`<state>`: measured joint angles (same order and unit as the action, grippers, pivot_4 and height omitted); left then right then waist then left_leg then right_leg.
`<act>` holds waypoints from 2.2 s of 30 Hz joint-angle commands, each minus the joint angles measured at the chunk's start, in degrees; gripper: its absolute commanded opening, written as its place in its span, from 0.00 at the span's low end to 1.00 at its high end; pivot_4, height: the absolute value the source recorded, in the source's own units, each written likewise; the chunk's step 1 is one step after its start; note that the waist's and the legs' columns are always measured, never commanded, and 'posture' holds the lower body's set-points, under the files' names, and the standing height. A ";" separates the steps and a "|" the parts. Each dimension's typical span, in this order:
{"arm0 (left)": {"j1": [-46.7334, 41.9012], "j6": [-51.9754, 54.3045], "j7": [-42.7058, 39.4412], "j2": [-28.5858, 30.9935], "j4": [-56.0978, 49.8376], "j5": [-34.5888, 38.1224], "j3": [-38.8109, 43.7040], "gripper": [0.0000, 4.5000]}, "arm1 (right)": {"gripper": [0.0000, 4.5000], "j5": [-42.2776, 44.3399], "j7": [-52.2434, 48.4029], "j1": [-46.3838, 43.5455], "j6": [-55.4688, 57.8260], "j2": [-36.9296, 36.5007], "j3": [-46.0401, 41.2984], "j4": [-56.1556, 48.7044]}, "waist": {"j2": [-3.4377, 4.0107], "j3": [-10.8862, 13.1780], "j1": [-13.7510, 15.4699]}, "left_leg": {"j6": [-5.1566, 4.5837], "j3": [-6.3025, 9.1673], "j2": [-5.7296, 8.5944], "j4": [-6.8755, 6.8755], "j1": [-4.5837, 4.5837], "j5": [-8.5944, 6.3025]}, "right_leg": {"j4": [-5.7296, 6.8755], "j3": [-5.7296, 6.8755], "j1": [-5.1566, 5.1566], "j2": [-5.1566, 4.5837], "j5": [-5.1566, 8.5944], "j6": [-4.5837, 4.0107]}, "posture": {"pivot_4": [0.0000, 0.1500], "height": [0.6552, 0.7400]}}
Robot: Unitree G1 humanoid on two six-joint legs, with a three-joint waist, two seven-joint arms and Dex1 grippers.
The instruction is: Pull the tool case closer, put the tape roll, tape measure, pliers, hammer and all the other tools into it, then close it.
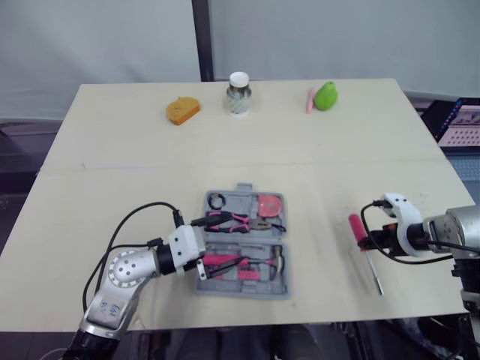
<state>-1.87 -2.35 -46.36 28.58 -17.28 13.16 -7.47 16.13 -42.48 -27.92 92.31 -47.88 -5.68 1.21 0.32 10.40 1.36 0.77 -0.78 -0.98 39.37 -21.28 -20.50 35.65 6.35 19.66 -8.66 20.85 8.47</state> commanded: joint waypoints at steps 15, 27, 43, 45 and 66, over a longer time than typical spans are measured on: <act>-0.55 -0.59 0.01 0.19 -1.31 0.01 0.18 1.00 | 0.88 3.72 5.35 0.01 -2.56 -0.59 -1.27 1.29 | 0.00 0.00 0.00 | 0.00 0.00 0.00 -0.02 0.00 0.00 | 0.00 -0.01 0.01 0.00 0.00 0.00 | 1.00 1.00; -0.94 -0.80 -0.25 0.40 -0.89 -0.12 0.27 1.00 | 0.99 6.18 5.20 0.64 -3.82 -1.16 -1.98 0.28 | 0.00 0.00 0.00 | 0.00 0.00 0.00 -0.03 0.00 0.00 | -0.01 -0.01 0.01 0.00 0.00 0.00 | 1.00 1.00; 1.81 8.44 3.07 4.11 1.78 5.52 13.71 1.00 | 0.99 11.17 -12.51 21.79 -41.38 -5.76 -21.05 -0.10 | -0.02 0.00 0.26 | 0.00 0.00 0.00 -0.09 0.02 0.00 | -0.07 0.01 -0.02 0.00 -0.01 0.01 | 1.00 1.00; 3.11 8.74 3.65 5.19 4.74 5.82 17.66 1.00 | 0.99 10.50 -15.11 26.11 -50.95 -4.68 -24.47 2.73 | -0.02 0.00 0.09 | 0.00 -0.03 -0.01 -0.11 0.09 0.00 | -0.11 0.01 -0.09 0.00 -0.01 0.02 | 1.00 1.00; 10.47 5.09 5.91 6.35 13.64 5.37 29.65 1.00 | 0.99 11.85 -5.73 35.95 -72.52 8.67 -29.15 1.31 | -0.03 0.00 0.02 | 0.02 -0.16 -0.04 -0.21 0.23 0.01 | -0.15 -0.08 -0.09 0.01 -0.02 0.04 | 1.00 1.00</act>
<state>8.97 4.09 -39.57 34.67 -0.60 17.86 22.63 26.10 -50.72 7.38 17.52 -40.02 -34.11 6.85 0.29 10.40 1.38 0.79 -0.94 -1.03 39.16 -21.06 -20.50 35.51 6.28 19.57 -8.65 20.83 8.51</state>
